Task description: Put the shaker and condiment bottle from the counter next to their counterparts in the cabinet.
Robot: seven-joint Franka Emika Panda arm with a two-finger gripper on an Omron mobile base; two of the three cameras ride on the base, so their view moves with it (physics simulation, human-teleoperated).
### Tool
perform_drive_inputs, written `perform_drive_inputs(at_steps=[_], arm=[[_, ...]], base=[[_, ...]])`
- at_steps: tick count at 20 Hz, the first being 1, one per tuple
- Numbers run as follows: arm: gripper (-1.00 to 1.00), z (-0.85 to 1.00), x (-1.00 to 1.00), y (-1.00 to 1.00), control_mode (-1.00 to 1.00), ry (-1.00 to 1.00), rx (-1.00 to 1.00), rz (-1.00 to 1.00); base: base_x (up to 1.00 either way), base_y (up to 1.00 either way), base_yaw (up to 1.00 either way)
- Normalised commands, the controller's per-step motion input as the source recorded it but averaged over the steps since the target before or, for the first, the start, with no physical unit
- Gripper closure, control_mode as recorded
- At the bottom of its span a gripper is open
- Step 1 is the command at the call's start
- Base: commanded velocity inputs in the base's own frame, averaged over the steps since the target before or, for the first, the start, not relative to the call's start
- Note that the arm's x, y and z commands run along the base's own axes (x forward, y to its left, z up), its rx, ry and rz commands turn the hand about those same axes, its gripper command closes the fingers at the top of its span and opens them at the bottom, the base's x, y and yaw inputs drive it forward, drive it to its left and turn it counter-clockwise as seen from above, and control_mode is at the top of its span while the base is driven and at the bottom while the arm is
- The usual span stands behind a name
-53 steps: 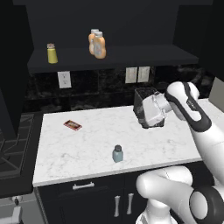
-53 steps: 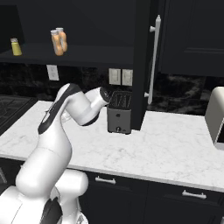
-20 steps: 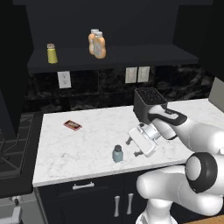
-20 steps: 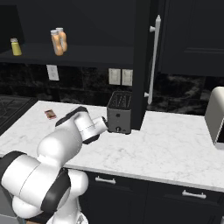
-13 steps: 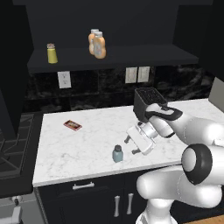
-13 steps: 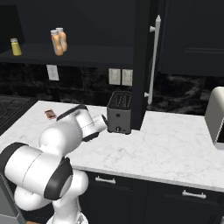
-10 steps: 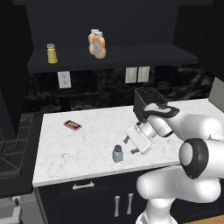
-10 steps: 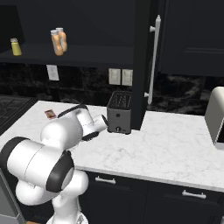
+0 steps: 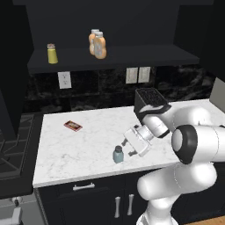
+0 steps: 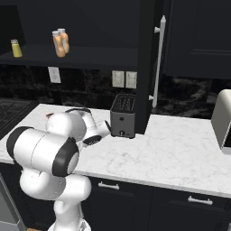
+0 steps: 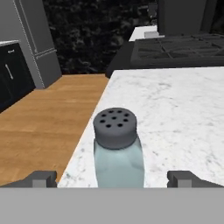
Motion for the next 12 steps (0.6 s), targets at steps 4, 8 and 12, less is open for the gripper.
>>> perform_drive_inputs(at_steps=[4,8,12], arm=[[-1.0,-0.11,0.0,0.07,-1.0,0.0,0.0,0.0],[-1.0,-0.01,0.0,0.11,-1.0,0.0,0.0,0.0],[-1.0,0.0,0.0,0.09,-1.0,0.0,0.0,0.0]], base=[[0.0,0.0,0.0],[0.0,0.0,0.0],[0.0,0.0,0.0]])
